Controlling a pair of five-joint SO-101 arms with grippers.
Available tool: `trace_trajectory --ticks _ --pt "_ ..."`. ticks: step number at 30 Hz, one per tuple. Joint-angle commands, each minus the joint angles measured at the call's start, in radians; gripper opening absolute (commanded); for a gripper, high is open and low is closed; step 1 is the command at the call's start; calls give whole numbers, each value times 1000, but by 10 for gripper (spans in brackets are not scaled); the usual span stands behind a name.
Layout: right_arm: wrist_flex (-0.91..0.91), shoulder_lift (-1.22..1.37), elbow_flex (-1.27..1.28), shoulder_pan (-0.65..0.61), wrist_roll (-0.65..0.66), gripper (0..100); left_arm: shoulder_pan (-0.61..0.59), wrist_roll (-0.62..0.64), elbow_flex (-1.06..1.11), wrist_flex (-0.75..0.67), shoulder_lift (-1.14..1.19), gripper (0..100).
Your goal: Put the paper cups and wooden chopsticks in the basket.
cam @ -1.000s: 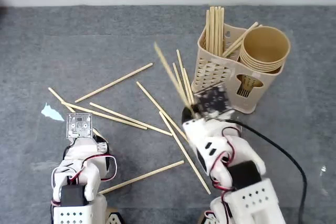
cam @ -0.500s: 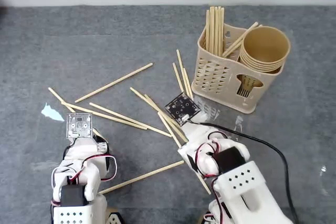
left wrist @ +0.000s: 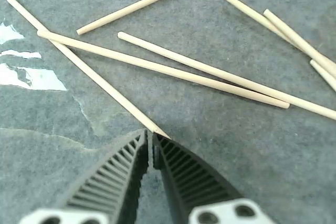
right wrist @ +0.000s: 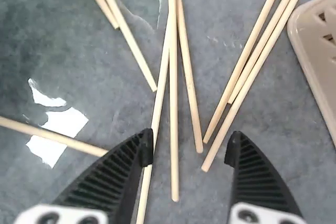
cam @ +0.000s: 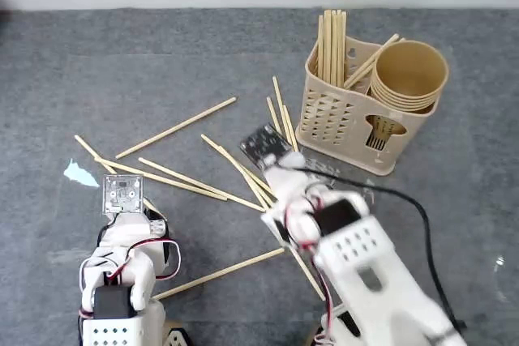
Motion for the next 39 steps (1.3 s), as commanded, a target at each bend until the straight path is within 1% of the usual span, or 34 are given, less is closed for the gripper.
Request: trace_trajectory --ticks 1,8,14,18,22,27,30,33,39 --pt "1 206 -180 -15 -9 233 -5 -8 -8 -17 3 15" --pt "2 553 -427 -16 -9 233 -3 -8 -8 -17 3 15" --pt "2 762 -605 -12 -3 233 -3 -8 -8 -17 3 15" --pt "10 857 -675 -16 -5 233 -3 -8 -8 -17 3 15" --pt "10 920 -704 -27 -3 219 -3 -8 -8 -17 3 15" --pt "1 970 -709 -25 0 86 -3 -8 -8 -17 3 15" --pt "2 975 -709 -24 15 31 -3 -8 -8 -17 3 15" --pt "5 975 -709 -24 51 9 -3 -8 -8 -17 3 15" --pt "10 914 -710 -24 55 9 -3 -8 -8 -17 3 15"
